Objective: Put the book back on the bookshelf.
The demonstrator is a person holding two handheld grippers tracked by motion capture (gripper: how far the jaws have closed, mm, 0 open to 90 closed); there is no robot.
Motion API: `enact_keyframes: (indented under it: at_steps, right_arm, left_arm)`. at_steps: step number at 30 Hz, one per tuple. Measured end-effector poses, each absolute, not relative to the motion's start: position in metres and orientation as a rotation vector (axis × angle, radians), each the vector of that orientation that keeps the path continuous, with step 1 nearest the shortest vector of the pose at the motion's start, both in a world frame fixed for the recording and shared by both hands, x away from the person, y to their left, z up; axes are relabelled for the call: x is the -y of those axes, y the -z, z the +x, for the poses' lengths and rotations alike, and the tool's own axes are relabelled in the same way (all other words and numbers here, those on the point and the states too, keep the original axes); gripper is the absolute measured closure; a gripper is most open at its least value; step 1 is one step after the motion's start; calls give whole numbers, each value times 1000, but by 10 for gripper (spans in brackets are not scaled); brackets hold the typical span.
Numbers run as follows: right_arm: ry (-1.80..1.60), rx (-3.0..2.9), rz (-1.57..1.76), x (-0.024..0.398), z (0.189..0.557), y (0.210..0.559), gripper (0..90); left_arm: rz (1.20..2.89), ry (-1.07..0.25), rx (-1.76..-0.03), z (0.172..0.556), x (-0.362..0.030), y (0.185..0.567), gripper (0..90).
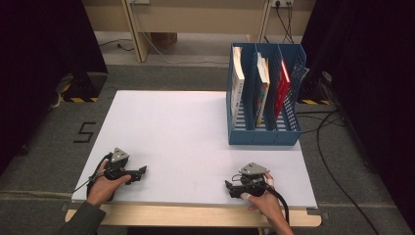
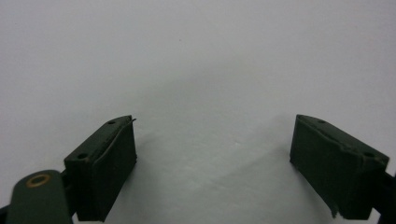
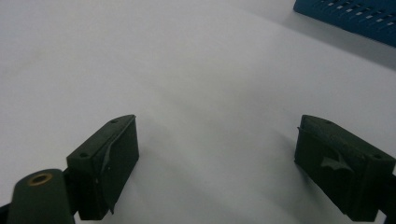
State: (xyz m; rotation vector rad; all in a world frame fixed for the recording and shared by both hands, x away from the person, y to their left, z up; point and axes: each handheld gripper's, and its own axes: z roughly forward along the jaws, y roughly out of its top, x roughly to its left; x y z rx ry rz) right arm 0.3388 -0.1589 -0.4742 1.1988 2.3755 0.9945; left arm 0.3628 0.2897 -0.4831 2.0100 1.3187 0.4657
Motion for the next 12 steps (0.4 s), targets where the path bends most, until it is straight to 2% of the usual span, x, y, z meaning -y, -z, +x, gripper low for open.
enact_keyframes:
  at_steps: [12]
  right_arm:
    - [-998,-2374,1200,159,339,474,142]
  left_arm:
    - [2010,-464,-1319,363,-290,483,136]
